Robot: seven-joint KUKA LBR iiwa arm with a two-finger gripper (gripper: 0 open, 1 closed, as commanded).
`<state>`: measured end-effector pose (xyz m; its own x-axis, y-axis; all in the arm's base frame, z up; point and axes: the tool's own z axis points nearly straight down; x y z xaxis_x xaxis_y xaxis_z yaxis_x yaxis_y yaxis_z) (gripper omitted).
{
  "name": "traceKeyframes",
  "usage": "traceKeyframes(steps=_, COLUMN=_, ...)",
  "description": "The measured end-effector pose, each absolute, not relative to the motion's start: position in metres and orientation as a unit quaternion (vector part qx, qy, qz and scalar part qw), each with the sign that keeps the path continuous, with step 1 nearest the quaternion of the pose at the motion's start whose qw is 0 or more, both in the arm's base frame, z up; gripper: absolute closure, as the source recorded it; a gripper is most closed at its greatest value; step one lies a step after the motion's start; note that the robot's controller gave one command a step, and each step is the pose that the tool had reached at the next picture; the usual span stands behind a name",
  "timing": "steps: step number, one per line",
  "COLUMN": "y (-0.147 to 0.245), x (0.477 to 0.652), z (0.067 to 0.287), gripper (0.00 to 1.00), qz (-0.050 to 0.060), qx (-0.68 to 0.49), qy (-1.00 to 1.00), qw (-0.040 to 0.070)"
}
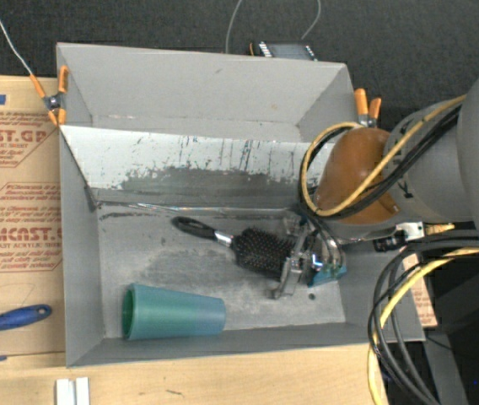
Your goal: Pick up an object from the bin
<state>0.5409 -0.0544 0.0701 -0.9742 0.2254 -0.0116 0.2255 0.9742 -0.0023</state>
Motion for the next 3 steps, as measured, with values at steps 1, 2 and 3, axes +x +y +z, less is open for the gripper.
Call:
traceKeyframes(steps=1, y=-0.061, x=0.557, z=0.073, gripper=0.0, qz=-0.003, qx=-0.052, qy=0.999, qw=0.009)
traceKeyframes(steps=2, y=-0.06, x=0.557, z=0.075, gripper=1.0, qz=-0.003, qx=-0.051, qy=0.999, qw=0.01)
traceKeyframes(steps=3, y=-0.062, x=0.55, z=0.247, gripper=1.0, qz=-0.004, qx=-0.043, qy=0.999, qw=0.014)
